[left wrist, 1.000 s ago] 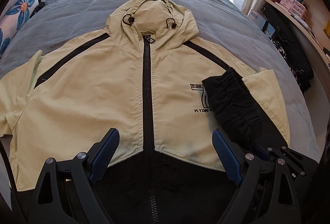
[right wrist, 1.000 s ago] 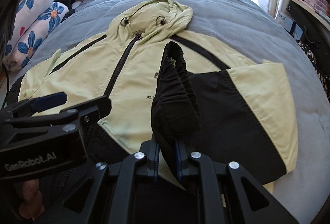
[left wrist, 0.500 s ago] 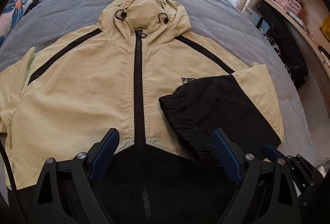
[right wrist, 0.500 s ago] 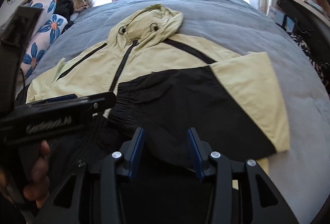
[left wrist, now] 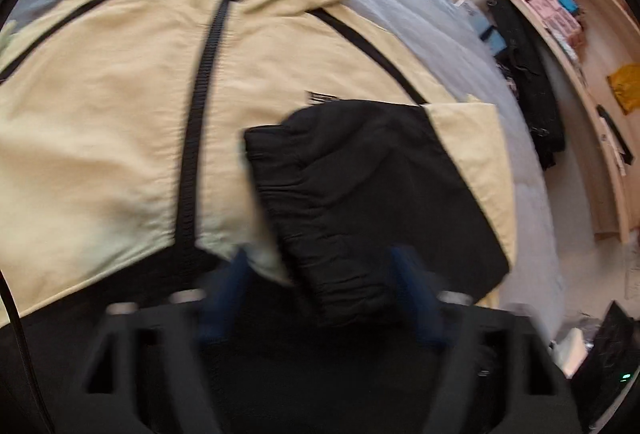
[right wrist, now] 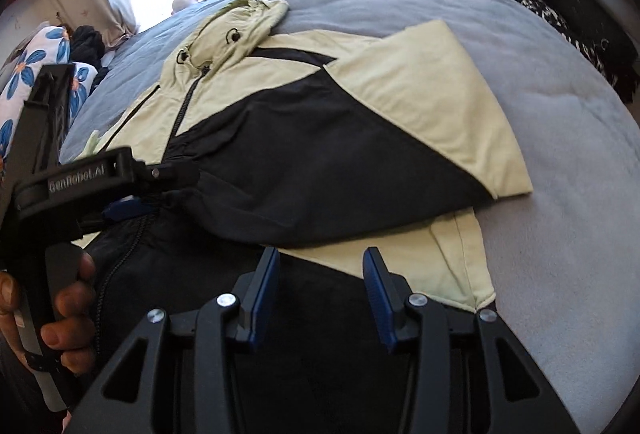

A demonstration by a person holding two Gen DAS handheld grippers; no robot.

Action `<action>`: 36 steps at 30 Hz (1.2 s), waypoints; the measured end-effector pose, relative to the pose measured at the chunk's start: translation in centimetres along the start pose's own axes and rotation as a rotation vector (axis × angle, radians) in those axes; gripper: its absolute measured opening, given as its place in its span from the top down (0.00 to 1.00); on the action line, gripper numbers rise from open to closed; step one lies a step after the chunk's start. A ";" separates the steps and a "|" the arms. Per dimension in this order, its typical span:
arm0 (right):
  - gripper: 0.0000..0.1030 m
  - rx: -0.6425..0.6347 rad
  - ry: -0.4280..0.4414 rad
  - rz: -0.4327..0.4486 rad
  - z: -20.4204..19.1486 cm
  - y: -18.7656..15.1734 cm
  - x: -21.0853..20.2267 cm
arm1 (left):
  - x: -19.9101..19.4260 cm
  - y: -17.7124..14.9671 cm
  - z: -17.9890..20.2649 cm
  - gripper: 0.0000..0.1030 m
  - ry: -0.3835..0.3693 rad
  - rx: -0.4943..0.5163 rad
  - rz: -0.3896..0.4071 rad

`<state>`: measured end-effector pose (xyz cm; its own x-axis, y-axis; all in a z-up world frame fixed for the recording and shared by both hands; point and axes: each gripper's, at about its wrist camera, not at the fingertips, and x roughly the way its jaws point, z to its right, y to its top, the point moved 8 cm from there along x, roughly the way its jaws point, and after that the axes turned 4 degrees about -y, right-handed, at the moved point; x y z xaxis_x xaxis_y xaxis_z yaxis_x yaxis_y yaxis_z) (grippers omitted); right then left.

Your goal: Fold large clothes

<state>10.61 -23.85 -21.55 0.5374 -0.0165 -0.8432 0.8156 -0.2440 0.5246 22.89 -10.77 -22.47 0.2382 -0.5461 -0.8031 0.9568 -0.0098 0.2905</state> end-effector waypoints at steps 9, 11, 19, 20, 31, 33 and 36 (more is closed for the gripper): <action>0.58 0.026 -0.020 0.020 1.2 0.2 -0.3 | -4.3 4.3 5.5 0.92 0.128 0.244 0.197; 0.58 0.033 -0.020 0.030 1.5 0.4 -0.7 | -7.1 6.1 6.4 0.92 0.165 0.302 0.277; 0.58 0.049 -0.015 0.031 1.6 0.5 -0.8 | -15.0 9.8 1.1 0.92 0.381 0.317 0.423; 0.58 0.049 -0.015 0.029 1.6 0.5 -0.8 | -15.2 9.9 -0.5 0.92 0.395 0.288 0.415; 0.46 0.092 0.012 0.007 1.2 1.6 -0.6 | -7.9 7.2 -12.1 0.58 0.405 0.119 0.139; 0.39 0.110 0.007 0.033 1.5 3.0 -1.5 | -8.0 7.6 -12.3 0.44 0.343 0.078 0.148; 0.34 0.164 0.017 0.063 2.0 5.7 -2.2 | -8.2 8.4 -12.8 0.39 0.323 0.057 0.174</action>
<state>13.66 -27.16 -16.95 0.5909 -0.0201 -0.8065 0.7352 -0.3981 0.5486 31.10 4.33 -20.10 0.4451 -0.2516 -0.8594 0.8890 0.0085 0.4579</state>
